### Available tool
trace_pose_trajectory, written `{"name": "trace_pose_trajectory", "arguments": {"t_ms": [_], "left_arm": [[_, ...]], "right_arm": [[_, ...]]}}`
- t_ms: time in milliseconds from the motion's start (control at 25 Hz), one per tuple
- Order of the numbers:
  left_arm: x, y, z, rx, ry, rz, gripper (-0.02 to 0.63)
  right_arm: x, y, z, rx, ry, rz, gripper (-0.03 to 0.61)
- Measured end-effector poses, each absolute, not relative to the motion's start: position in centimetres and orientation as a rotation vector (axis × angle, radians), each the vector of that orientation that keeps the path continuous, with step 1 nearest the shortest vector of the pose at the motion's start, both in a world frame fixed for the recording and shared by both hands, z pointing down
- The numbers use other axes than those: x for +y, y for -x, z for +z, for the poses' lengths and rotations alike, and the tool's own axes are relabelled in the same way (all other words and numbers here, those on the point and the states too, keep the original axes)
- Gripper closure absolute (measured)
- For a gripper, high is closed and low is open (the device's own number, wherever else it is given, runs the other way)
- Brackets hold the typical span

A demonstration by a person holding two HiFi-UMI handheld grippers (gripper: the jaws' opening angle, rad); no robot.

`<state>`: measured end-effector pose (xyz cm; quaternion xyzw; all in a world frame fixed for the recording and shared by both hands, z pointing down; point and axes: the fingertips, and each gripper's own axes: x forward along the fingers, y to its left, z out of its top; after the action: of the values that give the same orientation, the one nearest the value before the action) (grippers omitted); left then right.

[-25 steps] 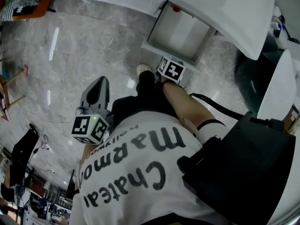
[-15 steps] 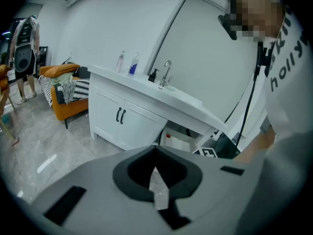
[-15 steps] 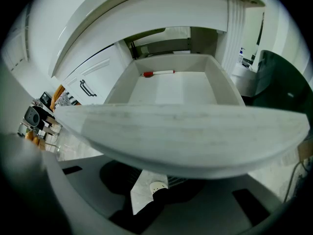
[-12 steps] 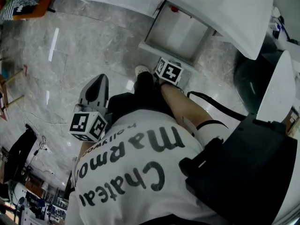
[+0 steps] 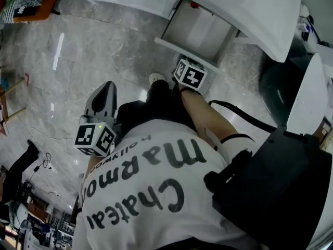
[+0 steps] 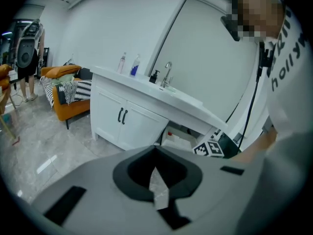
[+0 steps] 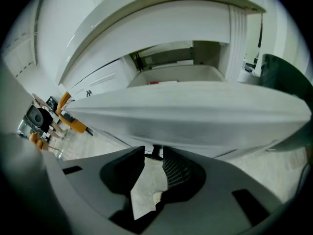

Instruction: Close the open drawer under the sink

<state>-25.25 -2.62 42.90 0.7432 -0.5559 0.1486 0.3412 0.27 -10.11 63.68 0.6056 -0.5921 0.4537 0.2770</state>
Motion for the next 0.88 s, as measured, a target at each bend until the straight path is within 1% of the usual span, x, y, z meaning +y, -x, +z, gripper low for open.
{"name": "trace_pose_trajectory", "arguments": {"t_ms": [200,880], "left_arm": [[-2.7,24.7,43.4,-1.439,-1.934,0.389,0.604],[-3.8,26.6,43.4,-1.507,-1.928,0.366,0.604]], "right_arm": [[-13.6,-2.4,63.1,-1.61,-1.68,1.136,0.456],[-17.4,-3.6,63.2,-1.576,-1.775,1.112,0.454]]}}
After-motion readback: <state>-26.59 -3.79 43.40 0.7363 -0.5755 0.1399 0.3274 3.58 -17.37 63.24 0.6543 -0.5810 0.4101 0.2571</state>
